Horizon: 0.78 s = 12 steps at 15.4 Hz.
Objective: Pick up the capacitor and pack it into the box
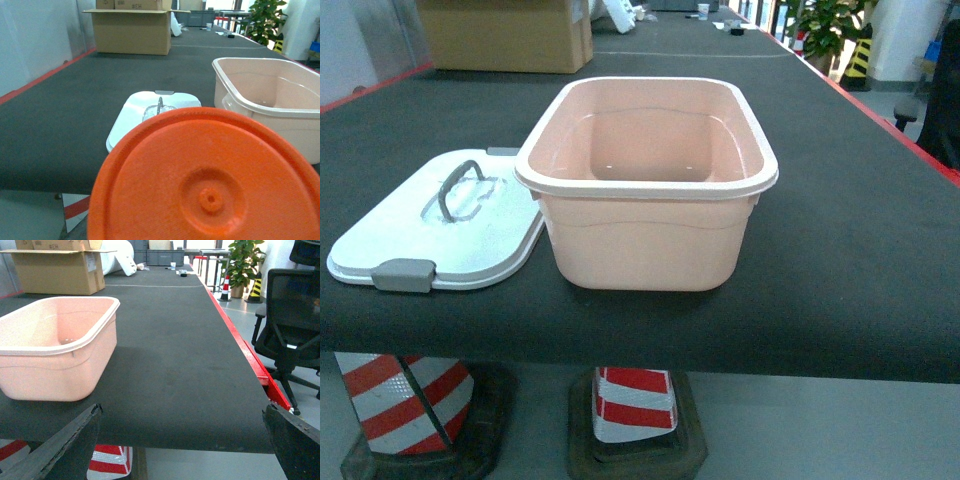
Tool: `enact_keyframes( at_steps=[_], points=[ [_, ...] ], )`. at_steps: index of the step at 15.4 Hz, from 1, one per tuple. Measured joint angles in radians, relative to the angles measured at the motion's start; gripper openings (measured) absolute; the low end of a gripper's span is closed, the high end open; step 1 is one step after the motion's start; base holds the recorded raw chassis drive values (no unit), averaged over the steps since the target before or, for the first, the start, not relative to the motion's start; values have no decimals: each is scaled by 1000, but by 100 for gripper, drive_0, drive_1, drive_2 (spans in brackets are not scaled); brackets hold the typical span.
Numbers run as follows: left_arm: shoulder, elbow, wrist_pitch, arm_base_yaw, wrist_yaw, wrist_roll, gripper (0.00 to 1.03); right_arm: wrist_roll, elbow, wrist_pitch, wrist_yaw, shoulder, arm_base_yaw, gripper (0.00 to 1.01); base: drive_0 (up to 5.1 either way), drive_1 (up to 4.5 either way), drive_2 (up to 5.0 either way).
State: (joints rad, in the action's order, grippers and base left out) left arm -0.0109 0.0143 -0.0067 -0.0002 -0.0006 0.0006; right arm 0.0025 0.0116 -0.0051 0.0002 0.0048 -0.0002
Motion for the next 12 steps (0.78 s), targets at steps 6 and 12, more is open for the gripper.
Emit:
enact_keyframes(
  at_steps=[6,12],
  points=[
    [0,0,0,0,0,0,43,0,0,0,0,0,0,98,0,0,0],
    [-201,14,209,-60,-192,5,43,0,0,0,2,0,0,98,0,0,0]
  ],
)
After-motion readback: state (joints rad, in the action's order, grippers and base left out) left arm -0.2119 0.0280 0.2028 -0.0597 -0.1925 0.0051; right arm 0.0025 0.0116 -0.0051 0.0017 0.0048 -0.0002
